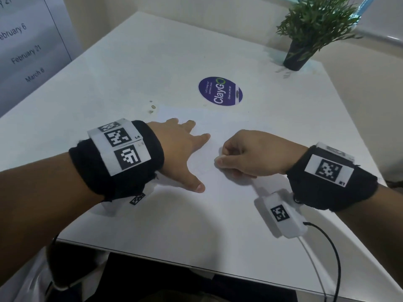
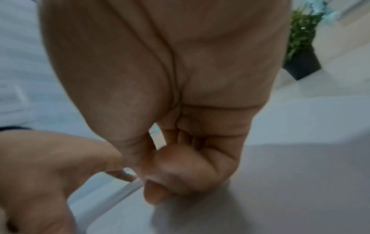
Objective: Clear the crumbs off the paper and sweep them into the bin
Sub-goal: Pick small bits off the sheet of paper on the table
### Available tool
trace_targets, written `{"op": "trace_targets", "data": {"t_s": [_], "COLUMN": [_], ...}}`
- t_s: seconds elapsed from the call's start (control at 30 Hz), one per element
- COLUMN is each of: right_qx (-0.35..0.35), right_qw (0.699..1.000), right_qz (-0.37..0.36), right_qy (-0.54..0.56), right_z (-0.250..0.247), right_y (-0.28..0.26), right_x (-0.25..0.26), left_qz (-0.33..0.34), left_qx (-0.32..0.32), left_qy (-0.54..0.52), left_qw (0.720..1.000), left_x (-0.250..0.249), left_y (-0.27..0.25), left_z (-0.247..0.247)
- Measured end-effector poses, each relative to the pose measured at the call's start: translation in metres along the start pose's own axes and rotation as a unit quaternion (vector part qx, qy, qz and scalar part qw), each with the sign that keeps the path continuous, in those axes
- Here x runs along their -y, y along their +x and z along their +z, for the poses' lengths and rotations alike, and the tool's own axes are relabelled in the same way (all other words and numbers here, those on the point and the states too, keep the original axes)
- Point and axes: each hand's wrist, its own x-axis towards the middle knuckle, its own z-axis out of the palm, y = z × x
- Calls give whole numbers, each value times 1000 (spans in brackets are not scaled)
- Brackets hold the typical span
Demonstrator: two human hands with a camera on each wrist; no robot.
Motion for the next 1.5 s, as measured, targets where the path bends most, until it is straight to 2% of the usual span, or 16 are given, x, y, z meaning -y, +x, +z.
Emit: {"op": "trace_targets", "data": {"t_s": [0.1,0.23,0.27,0.4,0.53,0.7,0.8,0.83,0.93,0.97,1.1,1.23,1.3,1.37,1.43,1.5], "right_qx": [-5,95,91,3,56,-18,34,35,-20,-32,22,-40,-34,13,17,-19], "right_qw": [998,992,991,994,990,993,989,988,994,993,990,994,992,987,990,994], "right_qz": [-5,-39,-42,-7,-61,-15,-86,-86,-11,-9,-89,-5,-50,-106,-88,-34], "right_qy": [-66,-72,-86,-105,-111,-113,-118,-120,-109,-111,-108,-100,-109,-121,-111,-105], "right_z": [-3,12,11,-9,13,-5,18,18,-5,-6,19,-7,4,21,12,-6], "right_y": [3,-5,-4,8,-2,8,0,0,11,12,4,16,13,7,11,18], "right_x": [3,19,21,6,21,5,20,21,1,0,19,-1,9,21,14,3], "left_qz": [-10,-14,-15,-16,-17,-16,-15,-14,-13,-13,-11,-9,-9,-8,-7,-7], "left_qx": [6,9,10,10,14,18,11,9,15,16,10,11,6,-1,-3,4], "left_qy": [3,-1,-1,2,-4,-3,-8,-7,-6,-7,-12,-13,-16,-17,-16,-15], "left_qw": [1000,1000,1000,1000,1000,1000,1000,1000,1000,1000,1000,1000,1000,1000,1000,1000], "left_x": [-1,-1,-1,-2,-2,-1,-1,0,0,0,0,0,1,0,0,0], "left_y": [-3,-3,-3,-4,-4,-4,-3,-3,-3,-3,-3,-3,-3,-3,-3,-4], "left_z": [0,1,1,1,1,1,3,3,2,2,5,4,5,6,6,4]}}
